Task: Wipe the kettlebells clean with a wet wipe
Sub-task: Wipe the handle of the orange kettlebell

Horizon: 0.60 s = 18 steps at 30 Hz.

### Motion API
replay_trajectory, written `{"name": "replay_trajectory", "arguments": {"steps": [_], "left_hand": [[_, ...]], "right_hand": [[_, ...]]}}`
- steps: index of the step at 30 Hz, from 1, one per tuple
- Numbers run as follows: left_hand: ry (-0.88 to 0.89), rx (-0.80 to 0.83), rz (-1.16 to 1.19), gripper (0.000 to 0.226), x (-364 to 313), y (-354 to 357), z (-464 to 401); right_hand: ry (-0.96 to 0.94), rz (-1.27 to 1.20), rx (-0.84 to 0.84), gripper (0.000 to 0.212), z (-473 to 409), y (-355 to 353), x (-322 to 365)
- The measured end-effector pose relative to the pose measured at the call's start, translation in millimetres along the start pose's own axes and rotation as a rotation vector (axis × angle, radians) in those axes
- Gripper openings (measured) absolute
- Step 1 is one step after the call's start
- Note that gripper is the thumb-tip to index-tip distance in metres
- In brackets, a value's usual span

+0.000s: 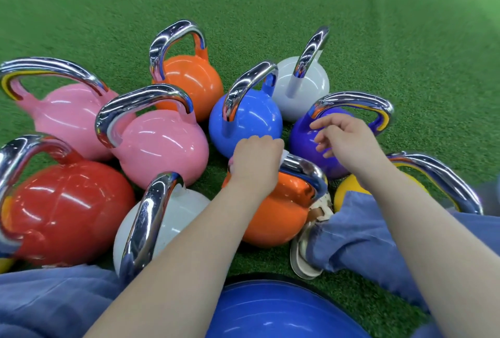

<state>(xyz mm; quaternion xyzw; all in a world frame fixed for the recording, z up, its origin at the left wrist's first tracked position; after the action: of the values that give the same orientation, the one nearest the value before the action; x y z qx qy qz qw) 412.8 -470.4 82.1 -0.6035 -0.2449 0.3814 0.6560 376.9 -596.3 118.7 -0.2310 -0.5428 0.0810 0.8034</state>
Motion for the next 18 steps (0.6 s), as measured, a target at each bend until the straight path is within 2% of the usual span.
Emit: {"name": "replay_trajectory", "arguments": {"steps": [2, 6, 8, 9, 12, 14, 16, 18], "left_hand": [[0.027, -0.007, -0.07, 0.02, -18.9, -2.8, 0.2], [0.077, 0.014, -0.047, 0.025, -38.6, 2.8, 5.0], [0.082, -0.111, -0.04, 0.052, -36.2, -1.0, 10.1], [0.08, -0.119, -0.003, 0.066, -31.5, -4.0, 12.5], [0.014, 0.089, 0.177, 0.091, -7.5, 0.8, 14.3], [-0.023, 0.051, 0.24, 0.089, 10.5, -7.5, 17.8], [-0.066, -0.032, 0.318, 0.068, 27.8, -6.5, 22.8], [-0.144, -0.057, 0.458, 0.058, 40.2, 5.7, 32.0]], "right_hand": [[-0.01, 0.036, 0.001, 0.03, -4.0, 3.4, -5.0], [-0.083, 0.104, -0.024, 0.029, -2.2, 8.0, -2.4], [-0.126, 0.094, -0.048, 0.034, 0.9, 11.0, 1.0], [-0.155, 0.091, -0.072, 0.035, 3.3, 12.0, 4.0], [-0.238, 0.147, -0.133, 0.034, 11.4, 18.1, 13.3], [-0.279, 0.298, -0.107, 0.029, 15.9, 27.9, 19.8], [-0.284, 0.532, 0.017, 0.024, 15.7, 46.3, 19.2], [-0.24, 0.823, 0.149, 0.027, 14.2, 65.2, 15.1]]}}
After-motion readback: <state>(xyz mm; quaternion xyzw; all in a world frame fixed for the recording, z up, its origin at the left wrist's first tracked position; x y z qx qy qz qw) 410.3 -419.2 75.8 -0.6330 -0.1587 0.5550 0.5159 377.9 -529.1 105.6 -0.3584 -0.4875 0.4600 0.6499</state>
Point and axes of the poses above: each hand's wrist, its own z-axis away from the middle knuckle, its own y-axis out of the palm, x = y × z, the point moved 6 cm from there along -z, towards the middle knuckle, and after that the axes turned 12 degrees about x, right-handed, at the moved point
